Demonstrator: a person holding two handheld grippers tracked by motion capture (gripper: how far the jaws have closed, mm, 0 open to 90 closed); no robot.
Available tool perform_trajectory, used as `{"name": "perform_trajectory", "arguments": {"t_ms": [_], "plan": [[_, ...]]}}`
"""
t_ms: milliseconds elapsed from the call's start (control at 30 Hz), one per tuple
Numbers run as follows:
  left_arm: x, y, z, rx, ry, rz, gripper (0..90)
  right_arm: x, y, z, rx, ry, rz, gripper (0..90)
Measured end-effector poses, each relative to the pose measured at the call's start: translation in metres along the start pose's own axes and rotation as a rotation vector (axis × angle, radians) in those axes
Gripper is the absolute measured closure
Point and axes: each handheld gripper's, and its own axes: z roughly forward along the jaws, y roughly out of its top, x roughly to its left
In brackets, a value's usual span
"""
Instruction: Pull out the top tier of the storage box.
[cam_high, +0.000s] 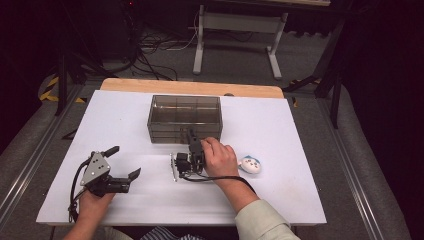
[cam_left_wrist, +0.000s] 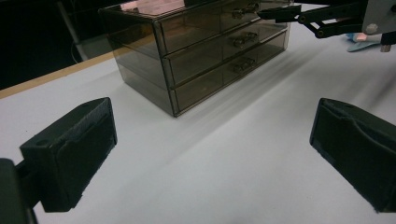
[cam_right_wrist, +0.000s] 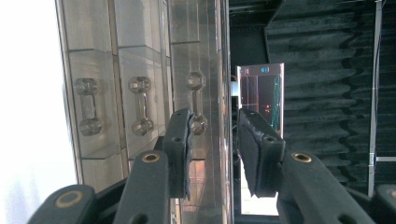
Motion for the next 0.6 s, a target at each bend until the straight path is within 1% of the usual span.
{"name": "perform_trajectory", "arguments": {"t_ms": [233, 600], "plan": [[0.0001, -0.0001, 0.0001, -0.002, -0.001, -0.002, 1.5, 0.0037, -0.0008, 0.0039, 0.013, -0.006, -0.019, 72.5], [0.0001, 0.0000, 0.0002, -0.001, -0.002, 0.000, 1.5, 0.0058, -0.0017, 0.0099, 0.029, 0.005, -0.019, 76.4]]}}
